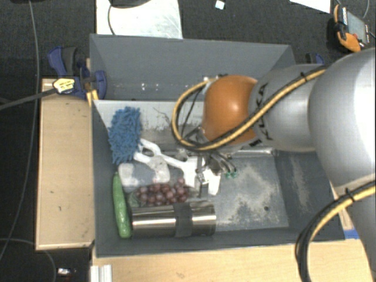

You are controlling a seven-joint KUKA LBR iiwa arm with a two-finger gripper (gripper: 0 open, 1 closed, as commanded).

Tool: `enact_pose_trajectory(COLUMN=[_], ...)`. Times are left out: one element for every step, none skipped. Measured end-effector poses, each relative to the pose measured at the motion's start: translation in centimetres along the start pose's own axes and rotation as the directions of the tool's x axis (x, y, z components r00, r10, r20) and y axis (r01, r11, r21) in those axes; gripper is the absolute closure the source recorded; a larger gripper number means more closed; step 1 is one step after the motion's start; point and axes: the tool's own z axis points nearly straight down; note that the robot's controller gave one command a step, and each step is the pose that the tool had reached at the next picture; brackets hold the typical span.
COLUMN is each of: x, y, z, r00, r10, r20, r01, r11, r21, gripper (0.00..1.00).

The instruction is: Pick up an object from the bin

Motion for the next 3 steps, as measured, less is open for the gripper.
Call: enact_pose_trajectory(x=[-1.2,0.2,0.2], y=[2.7,3.0,3.0], z=[-0.2,-0.1,-0.2], r00=[0.959,0.899,0.899], r10=[0.283,0.438,0.437], r20=[0.023,0.002,0.003], r01=[-0.283,-0.438,-0.437], r11=[0.959,0.899,0.899], r21=[0.0,0.0,0.0], gripper=[0.0,1.0,1.0])
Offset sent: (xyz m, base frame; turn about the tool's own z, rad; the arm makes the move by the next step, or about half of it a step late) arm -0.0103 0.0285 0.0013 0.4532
